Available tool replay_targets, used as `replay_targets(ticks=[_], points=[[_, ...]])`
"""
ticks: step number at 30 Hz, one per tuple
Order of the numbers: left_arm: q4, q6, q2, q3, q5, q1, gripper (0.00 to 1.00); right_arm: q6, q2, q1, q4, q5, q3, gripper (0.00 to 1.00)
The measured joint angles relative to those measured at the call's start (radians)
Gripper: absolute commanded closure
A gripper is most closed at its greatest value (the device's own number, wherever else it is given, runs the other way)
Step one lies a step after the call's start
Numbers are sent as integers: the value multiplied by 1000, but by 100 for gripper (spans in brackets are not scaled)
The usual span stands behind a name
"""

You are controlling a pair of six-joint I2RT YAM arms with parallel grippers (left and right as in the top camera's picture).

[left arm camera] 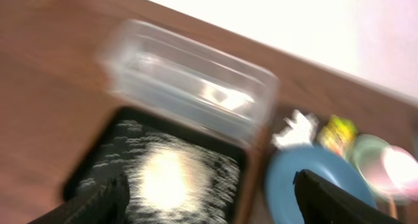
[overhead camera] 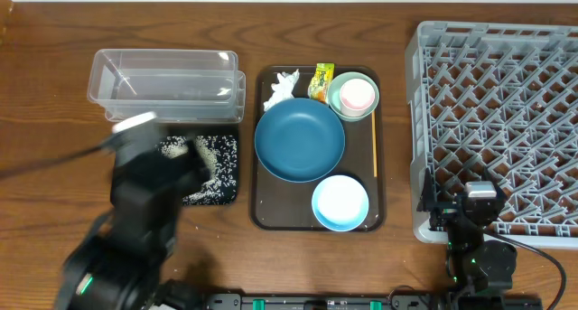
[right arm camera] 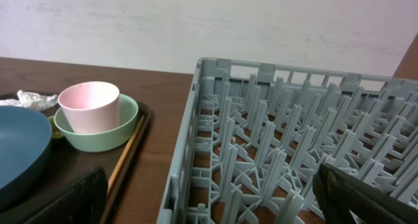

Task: Sort waste into correct bins and load items into the dishwasher rack
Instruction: 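Set the empty blue bowl back on the brown tray, retract left arm, then reach the right gripper to the light-blue bowl and grasp its rim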

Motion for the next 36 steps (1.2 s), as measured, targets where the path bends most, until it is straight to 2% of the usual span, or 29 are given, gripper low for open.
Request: replay_targets(ticks=[6,10,13,15,18,21,25,30,33,36], points=[[-78,-95,-153,4,-29,219,13,0,0,0,0,0,0,1],[-38,-98,-150,4,16,301,10,0,0,0,7,-4,0,1],[-18,-69,-109,5,55,333,10,29,0,0,82,-63,0,1],[-17,-56,-62,6,69,361,9,115,0,0,135,-176,0,1],[-19,-55,23,9,87,426,10,332,0,0,159,-413,0,1],[-36,-56,104,9,93,508,9,537,0,0,185,-535,0,1],[-57,-56,178,9,98,591,10,721,0,0,264,-624,0,1],[-58,-56,189,9,106,614,9,817,31,0,245,-719,27,1],[-57,-56,189,9,111,614,9,816,126,0,190,-780,109,1],[-57,-56,189,9,111,614,9,754,297,0,66,-850,262,1]])
